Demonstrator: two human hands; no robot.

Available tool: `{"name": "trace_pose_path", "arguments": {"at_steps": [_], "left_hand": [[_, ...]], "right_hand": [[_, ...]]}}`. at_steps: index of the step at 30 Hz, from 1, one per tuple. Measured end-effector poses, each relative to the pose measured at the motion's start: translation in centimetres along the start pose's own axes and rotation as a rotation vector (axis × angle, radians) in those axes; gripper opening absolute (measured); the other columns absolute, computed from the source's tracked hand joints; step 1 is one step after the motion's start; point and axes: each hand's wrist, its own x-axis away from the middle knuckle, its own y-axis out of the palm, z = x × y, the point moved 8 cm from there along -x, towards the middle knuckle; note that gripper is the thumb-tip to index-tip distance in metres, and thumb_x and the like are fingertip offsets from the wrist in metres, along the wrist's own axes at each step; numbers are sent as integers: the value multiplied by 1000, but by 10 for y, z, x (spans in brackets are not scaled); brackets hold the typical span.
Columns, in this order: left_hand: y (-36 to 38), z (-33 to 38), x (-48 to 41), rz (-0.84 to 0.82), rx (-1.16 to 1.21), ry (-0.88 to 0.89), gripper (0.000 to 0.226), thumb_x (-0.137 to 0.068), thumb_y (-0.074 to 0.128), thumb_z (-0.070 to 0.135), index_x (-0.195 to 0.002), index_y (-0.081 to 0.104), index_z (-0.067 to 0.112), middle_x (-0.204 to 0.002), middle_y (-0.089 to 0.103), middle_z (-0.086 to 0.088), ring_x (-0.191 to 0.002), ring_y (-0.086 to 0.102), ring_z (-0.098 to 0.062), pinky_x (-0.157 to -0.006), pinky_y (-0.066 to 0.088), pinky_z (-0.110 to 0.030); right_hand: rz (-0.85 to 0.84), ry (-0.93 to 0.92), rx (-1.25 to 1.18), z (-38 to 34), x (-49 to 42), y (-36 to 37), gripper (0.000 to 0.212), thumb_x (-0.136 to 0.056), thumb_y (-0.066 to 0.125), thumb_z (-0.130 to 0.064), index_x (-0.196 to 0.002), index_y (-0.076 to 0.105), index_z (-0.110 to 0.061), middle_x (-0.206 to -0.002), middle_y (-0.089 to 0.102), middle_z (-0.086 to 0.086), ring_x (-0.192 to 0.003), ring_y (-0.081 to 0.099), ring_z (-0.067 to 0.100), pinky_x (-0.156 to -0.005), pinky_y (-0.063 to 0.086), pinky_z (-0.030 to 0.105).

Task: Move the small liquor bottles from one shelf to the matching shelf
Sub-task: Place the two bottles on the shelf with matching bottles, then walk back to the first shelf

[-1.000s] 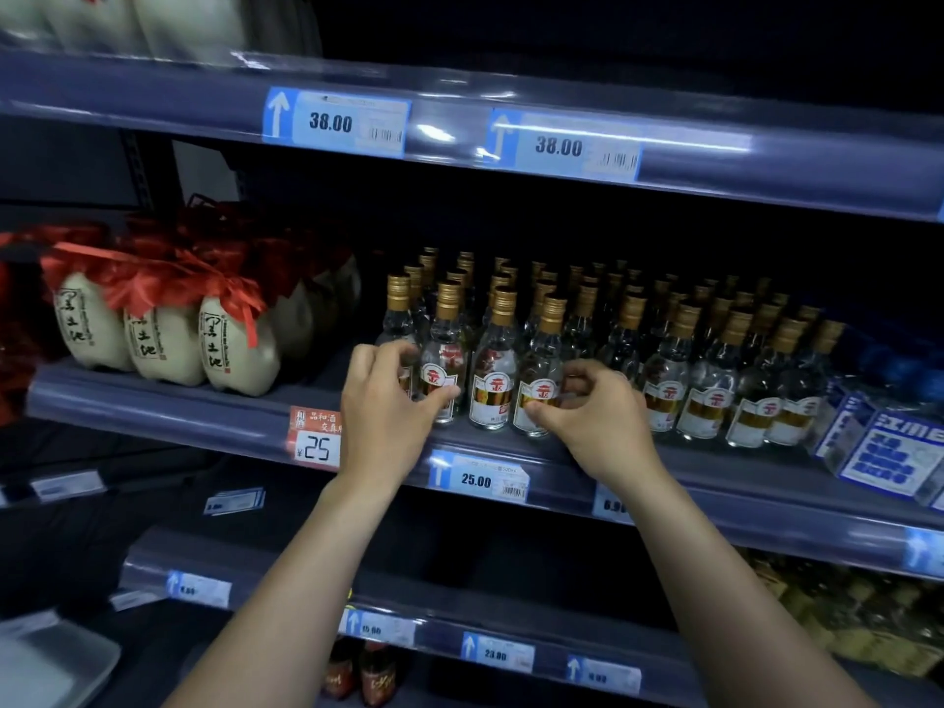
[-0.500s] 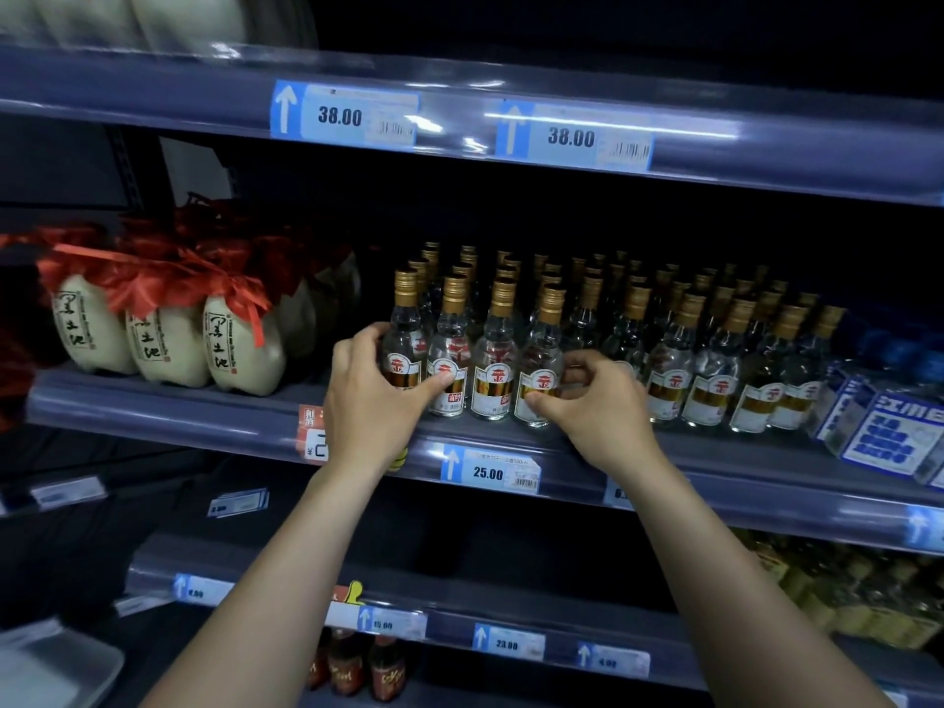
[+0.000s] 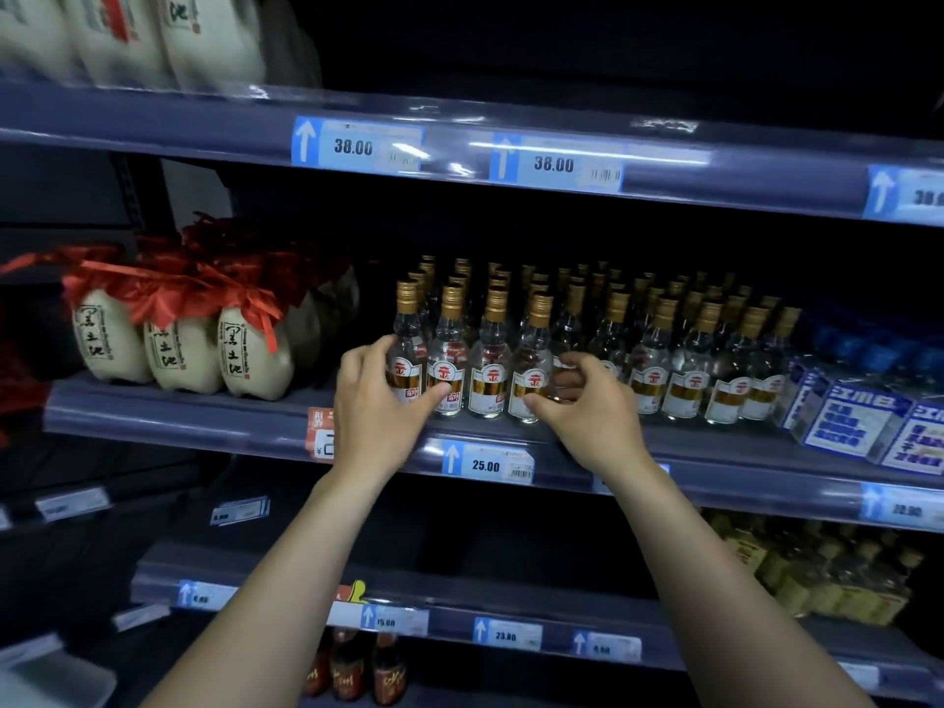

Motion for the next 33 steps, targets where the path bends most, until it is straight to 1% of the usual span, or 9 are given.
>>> {"name": "trace_pose_path", "arguments": {"at_steps": [2,6,9,12,17,21,25,28,33], "left_hand": [[-6,7,9,5,-40,23,75,-77,83,47,-141,52,22,-138,49,-3,-129,43,-22,-106,42,-41],[-14,23,32,-38,-33,16,64,-85,79,41,-140,54,20,-135,51,-3,-129,42,-20,-104,37,-32],[-15,42,58,-119,-27,28,52,-92,73,38,-136,59,15,-133,56,-3,-126,52,-23,-105,46,-40],[-19,57,95,-182,-64,35,44,-96,67,36,-134,62,15,-131,60,-1,-123,56,-20,-103,46,-36],[-46,52,177,-229,-211,-44,43,-94,68,31,-132,63,11,-132,62,-7,-124,57,-26,-104,44,-35],[-84,20,273,-271,-329,-196,44,-92,68,31,-130,64,10,-128,64,-11,-123,58,-29,-103,45,-38],[-136,-18,387,-319,-407,-415,37,-92,67,31,-123,67,10,-121,67,-14,-117,61,-33,-96,48,-40],[-194,-53,476,-314,-454,-627,48,-94,66,34,-133,62,7,-133,64,-17,-123,59,-33,-103,45,-38],[-319,-86,635,-247,-516,-962,58,-96,61,41,-144,53,10,-142,58,-15,-127,57,-31,-105,45,-38]], "right_hand": [[23,-34,49,-4,10,-5,66,-82,86,-37,-137,57,-14,-111,66,-5,-106,64,17,-84,48,24],[81,-104,143,-15,35,-18,57,-87,82,-34,-135,62,-10,-122,70,2,-115,63,20,-98,53,36],[88,-172,152,-24,58,-25,47,-89,79,-31,-129,66,-10,-120,71,4,-112,65,21,-97,52,34],[15,-201,167,-25,88,-23,45,-93,74,-33,-131,65,-11,-122,70,4,-114,63,22,-91,43,25],[-169,-222,184,-12,156,-4,47,-96,69,-36,-135,63,-11,-127,69,7,-119,63,26,-97,48,33],[-364,-212,174,13,241,31,44,-93,71,-33,-129,67,-9,-123,72,11,-115,65,30,-98,48,35],[-600,-197,144,27,349,86,26,-88,75,-28,-106,73,-9,-105,76,11,-102,69,31,-85,51,37],[-818,-222,147,23,445,133,39,-90,73,-32,-121,71,-8,-118,74,12,-112,67,31,-92,50,34],[-1120,-332,198,-7,607,194,48,-91,69,-40,-129,68,-10,-125,72,8,-117,65,29,-93,49,31]]}}
